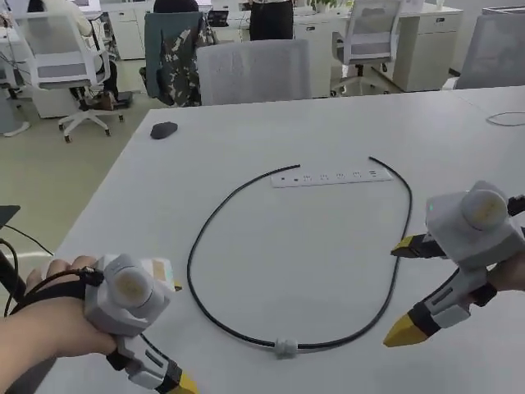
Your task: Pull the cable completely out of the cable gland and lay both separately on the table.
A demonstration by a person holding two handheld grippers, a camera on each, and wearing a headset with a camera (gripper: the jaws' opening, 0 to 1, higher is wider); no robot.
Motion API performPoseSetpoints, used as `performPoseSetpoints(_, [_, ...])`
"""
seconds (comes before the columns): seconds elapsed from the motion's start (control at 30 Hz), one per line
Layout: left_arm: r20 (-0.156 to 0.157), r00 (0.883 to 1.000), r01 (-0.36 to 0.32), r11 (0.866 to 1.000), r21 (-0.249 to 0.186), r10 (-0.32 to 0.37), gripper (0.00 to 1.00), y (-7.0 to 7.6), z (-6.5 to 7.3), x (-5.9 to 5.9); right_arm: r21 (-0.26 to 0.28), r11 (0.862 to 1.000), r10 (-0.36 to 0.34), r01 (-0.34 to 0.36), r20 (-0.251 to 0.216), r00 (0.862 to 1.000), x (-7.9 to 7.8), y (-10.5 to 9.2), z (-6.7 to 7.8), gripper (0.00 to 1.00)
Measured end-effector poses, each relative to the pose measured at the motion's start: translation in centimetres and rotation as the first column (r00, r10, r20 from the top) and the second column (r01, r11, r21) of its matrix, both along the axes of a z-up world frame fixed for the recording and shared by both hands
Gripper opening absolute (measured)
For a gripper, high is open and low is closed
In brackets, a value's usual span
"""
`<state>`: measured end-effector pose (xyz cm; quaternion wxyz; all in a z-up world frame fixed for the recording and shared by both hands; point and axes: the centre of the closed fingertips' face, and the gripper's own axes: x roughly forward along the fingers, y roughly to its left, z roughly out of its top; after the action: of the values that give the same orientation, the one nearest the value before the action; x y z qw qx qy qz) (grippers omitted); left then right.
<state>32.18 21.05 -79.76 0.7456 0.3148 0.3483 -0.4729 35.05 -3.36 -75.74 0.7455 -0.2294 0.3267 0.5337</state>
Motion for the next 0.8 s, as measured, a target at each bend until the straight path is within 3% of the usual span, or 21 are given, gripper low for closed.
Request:
performPoseSetpoints(0.17, [0.008, 1.000, 0.009, 1.000, -0.018, -0.008, 0.99, 0.0, 0.1, -0.3, 0.005, 1.000, 0.023, -0.023, -0.022, 0.999, -0.3, 1.2, -0.5, 0.99])
performPoseSetpoints(0.33, [0.023, 1.000, -0.019, 0.999, -0.027, 0.020, 0.99, 0.4, 0.3, 0.2, 0.059, 0.997, 0.048, -0.046, -0.045, 0.998, -0.6, 2.9, -0.1, 0.99])
performPoseSetpoints(0.53, [0.009, 1.000, -0.009, 0.998, -0.066, 0.009, 0.99, -0.5, 0.3, -0.3, 0.090, 0.992, 0.095, -0.088, -0.074, 0.993, -1.2, 4.6, 0.0, 0.89])
performPoseSetpoints(0.57, [0.008, 1.000, -0.002, 0.996, -0.086, 0.003, 0.96, -0.9, 0.5, -0.5, 0.098, 0.990, 0.105, -0.097, -0.074, 0.992, -1.3, 5.0, 0.0, 0.87])
performPoseSetpoints(0.63, [0.038, 0.999, -0.013, 0.993, -0.119, 0.017, 0.93, -1.7, 1.1, -0.1, 0.117, 0.987, 0.124, -0.113, -0.087, 0.988, -1.7, 5.8, -0.2, 0.82])
performPoseSetpoints(0.67, [0.033, 0.999, -0.031, 0.989, -0.144, 0.036, 0.92, -2.2, 1.5, -0.1, 0.127, 0.985, 0.130, -0.117, -0.097, 0.987, -1.9, 6.2, -0.3, 0.80])
performPoseSetpoints(0.7, [0.015, 0.998, -0.058, 0.975, -0.215, 0.062, 0.92, -3.3, 2.3, -0.2, 0.136, 0.983, 0.141, -0.127, -0.097, 0.985, -2.2, 6.7, -0.5, 0.80])
performPoseSetpoints(0.73, [0.020, 0.998, -0.060, 0.965, -0.255, 0.067, 0.92, -4.0, 2.9, -0.1, 0.137, 0.981, 0.152, -0.139, -0.093, 0.984, -2.4, 7.1, -0.7, 0.80])
performPoseSetpoints(0.8, [0.065, 0.995, -0.045, 0.949, -0.311, 0.069, 0.86, -5.1, 4.5, 0.1, 0.139, 0.974, 0.190, -0.178, -0.080, 0.979, -2.8, 7.8, -1.5, 0.70])
